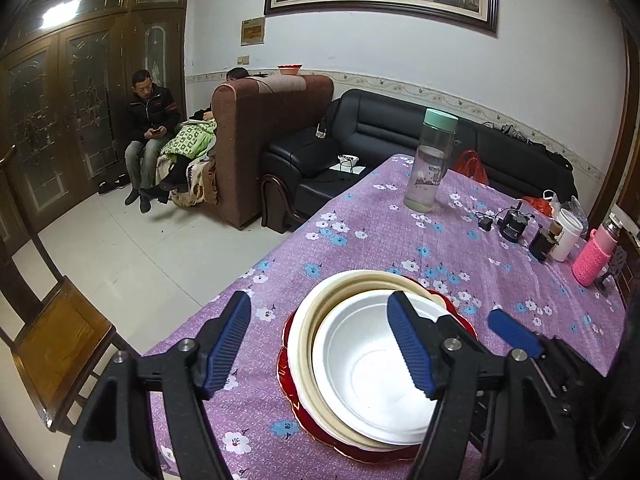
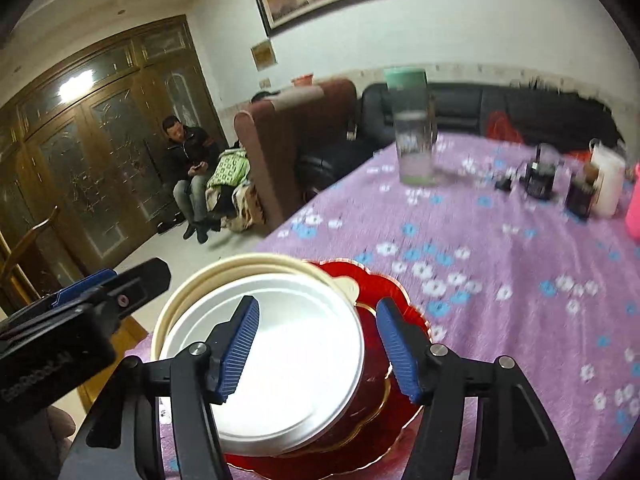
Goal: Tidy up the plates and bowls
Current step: 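Lower the small white bowl into the beige bowl and open both tools, then withdraw both tools from the finished stack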
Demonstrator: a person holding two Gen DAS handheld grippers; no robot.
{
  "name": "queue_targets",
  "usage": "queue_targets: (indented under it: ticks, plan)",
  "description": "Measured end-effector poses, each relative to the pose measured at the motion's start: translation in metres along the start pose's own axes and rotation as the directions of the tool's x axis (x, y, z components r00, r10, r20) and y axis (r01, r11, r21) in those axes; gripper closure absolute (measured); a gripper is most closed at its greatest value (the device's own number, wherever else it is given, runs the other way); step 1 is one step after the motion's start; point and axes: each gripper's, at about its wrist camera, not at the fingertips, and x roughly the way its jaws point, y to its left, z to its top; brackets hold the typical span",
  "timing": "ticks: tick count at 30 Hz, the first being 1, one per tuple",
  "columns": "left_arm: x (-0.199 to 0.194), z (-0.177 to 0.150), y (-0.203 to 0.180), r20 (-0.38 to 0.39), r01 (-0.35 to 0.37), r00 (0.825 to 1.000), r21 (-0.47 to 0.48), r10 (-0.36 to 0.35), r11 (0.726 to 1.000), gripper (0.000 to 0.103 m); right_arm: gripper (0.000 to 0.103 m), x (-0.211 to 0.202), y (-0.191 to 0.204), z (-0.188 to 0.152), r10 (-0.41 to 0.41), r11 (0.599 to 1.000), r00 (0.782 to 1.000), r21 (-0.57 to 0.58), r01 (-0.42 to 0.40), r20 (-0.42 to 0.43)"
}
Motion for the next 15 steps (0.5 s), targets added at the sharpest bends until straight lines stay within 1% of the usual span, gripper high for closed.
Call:
queue_targets:
  ticks: [4, 6, 7, 9, 10, 11, 13, 15]
  plan:
    - [-0.007, -0.002, -0.002, 0.027, -0.013, 1.000, 0.004, 0.013, 1.000, 0.030, 0.035, -0.014, -0.001, 0.000, -0.025, 1.000, 0.999, 0.001, 0.025, 0.037]
    - [-0.014, -0.004, -0.004, 0.062, -0.032, 0.998, 0.011, 0.032, 0.999, 0.025, 0.035, -0.022, -0.004, -0.003, -0.031, 0.999, 0.998, 0.017, 0.030, 0.048]
    - [-0.019, -0.005, -0.005, 0.089, -0.048, 0.995, 0.009, 0.047, 0.999, 0.020, 0.035, -0.026, -0.006, -0.005, -0.032, 0.999, 0.998, 0.027, 0.031, 0.054]
    - [-0.034, -0.009, -0.006, 0.168, -0.094, 0.981, -0.006, 0.094, 0.996, 0.011, 0.034, -0.034, -0.010, -0.008, -0.034, 0.998, 0.997, 0.052, 0.031, 0.066]
    - [-0.040, -0.010, -0.006, 0.196, -0.110, 0.974, -0.013, 0.110, 0.994, 0.003, 0.034, -0.037, -0.012, -0.010, -0.033, 0.998, 0.997, 0.062, 0.028, 0.071]
    - [-0.049, -0.012, -0.007, 0.239, -0.130, 0.962, -0.027, 0.132, 0.991, 0.000, 0.032, -0.040, -0.013, -0.012, -0.031, 0.997, 0.997, 0.072, 0.026, 0.074]
    - [-0.065, -0.016, -0.007, 0.311, -0.145, 0.938, -0.052, 0.154, 0.988, 0.000, 0.029, -0.046, -0.015, -0.015, -0.033, 0.997, 0.997, 0.079, 0.027, 0.076]
    - [-0.074, -0.017, -0.006, 0.344, -0.138, 0.926, -0.066, 0.153, 0.988, 0.000, 0.029, -0.051, -0.014, -0.019, -0.043, 0.997, 0.996, 0.068, 0.037, 0.077]
